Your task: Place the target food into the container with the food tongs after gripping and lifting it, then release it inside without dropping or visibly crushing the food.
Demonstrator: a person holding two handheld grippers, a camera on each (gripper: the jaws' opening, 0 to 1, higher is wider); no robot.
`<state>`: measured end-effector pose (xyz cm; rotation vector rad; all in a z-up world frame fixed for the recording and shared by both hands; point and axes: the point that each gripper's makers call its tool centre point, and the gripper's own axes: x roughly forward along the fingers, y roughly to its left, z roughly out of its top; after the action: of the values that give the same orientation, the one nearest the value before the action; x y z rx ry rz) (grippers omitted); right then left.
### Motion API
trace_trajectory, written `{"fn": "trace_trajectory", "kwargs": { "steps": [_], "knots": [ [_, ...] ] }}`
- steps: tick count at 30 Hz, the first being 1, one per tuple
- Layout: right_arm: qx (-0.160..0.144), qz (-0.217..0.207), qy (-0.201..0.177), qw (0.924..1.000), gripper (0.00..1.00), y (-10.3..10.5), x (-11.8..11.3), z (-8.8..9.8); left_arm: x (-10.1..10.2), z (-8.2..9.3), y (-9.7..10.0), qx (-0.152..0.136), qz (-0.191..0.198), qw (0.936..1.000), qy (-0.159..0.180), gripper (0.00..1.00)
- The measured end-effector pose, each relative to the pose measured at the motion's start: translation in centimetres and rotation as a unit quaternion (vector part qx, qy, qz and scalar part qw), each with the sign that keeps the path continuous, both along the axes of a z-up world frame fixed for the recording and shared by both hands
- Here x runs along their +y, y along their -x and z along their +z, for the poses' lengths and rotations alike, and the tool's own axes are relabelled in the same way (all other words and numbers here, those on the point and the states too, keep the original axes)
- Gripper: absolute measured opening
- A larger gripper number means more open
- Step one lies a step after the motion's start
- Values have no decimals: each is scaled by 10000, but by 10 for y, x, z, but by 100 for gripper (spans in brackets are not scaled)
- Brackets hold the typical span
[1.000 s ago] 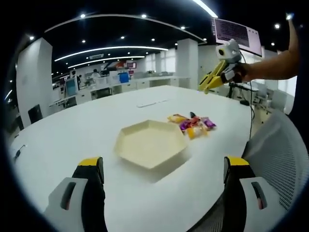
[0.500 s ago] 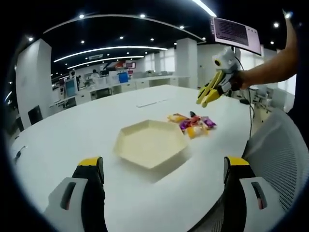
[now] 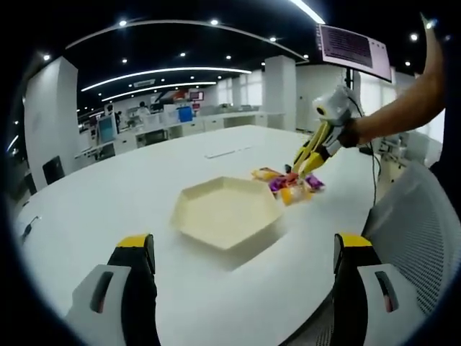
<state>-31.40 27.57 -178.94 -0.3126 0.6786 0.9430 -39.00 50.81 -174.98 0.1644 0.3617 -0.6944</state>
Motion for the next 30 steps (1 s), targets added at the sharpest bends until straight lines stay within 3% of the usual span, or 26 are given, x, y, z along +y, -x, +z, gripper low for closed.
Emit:
{"fn": "trace_trajectory", "kwargs": {
  "steps": [19,30],
  "knots": [
    [245,-181,139,9994,28,-2,2,-27,1,-4,0,83,16,10000,-39,100],
    [309,-38,449,9985,29,2,6,-37,2,-3,-1,85,69,9999,-15,100]
  ]
}}
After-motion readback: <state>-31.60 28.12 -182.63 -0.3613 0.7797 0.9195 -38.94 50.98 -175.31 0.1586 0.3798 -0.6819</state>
